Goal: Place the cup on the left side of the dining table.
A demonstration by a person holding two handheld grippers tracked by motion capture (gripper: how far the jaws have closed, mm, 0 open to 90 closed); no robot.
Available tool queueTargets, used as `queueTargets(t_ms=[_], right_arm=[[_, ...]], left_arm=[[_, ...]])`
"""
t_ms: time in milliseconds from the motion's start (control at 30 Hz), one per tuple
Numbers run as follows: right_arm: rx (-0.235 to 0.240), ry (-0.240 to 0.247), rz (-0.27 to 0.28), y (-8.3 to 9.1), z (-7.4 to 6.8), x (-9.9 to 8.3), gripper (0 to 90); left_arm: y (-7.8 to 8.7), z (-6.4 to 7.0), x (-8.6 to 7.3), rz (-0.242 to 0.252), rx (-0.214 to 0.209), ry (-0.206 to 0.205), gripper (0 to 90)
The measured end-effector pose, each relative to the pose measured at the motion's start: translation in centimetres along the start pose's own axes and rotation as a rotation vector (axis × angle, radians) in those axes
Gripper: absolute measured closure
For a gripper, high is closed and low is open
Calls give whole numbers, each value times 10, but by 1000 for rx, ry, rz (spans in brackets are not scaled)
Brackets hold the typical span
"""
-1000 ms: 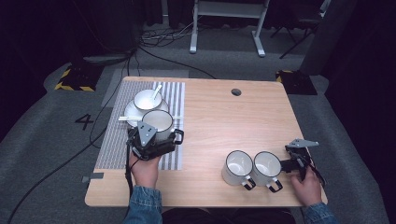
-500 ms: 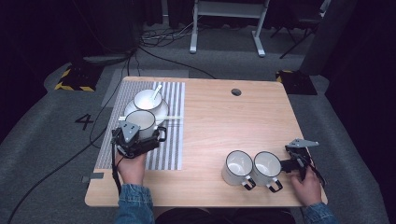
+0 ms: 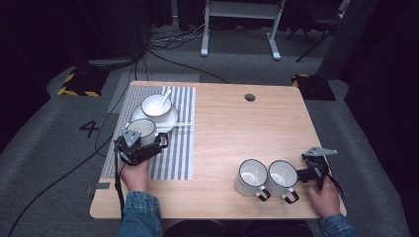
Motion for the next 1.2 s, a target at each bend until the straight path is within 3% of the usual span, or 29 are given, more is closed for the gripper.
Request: queueTargets(t_ms=[67, 167, 400, 533, 700, 800, 1033, 1200], right_arm=[[0, 0, 0, 0, 0, 0, 2], [0, 0, 0, 0, 0, 0, 2], [0, 1, 0, 0, 0, 0, 2], [0, 1, 1, 0, 0, 0, 2], [0, 0, 0, 0, 0, 0, 2], [-1, 0, 1, 0, 0, 0, 2], [0, 0, 0, 0, 0, 0, 2], [0, 0, 0, 0, 0, 0, 2]], left_arm=[[-7, -3, -10, -66, 16, -17, 27], [-12, -4, -20, -122, 24, -25, 27], [-19, -10, -34, -191, 41, -37, 27], [-19, -11, -35, -201, 39, -42, 27], [-18, -10, -37, -177, 42, -45, 27], [-15, -10, -38, -180, 35, -29, 26], [-3, -8, -45, -242, 44, -72, 21], [3, -8, -50, -259, 48, -99, 18]])
Point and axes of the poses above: each handheld gripper's, and its own axes: y roughly backward along the jaws, x roughly out of its top, z roughly to its right, the point moved 9 cm from there along -y, roughly forward along the jaws, and after that the axes turned 13 degrees about z, right-handed, at the moved point
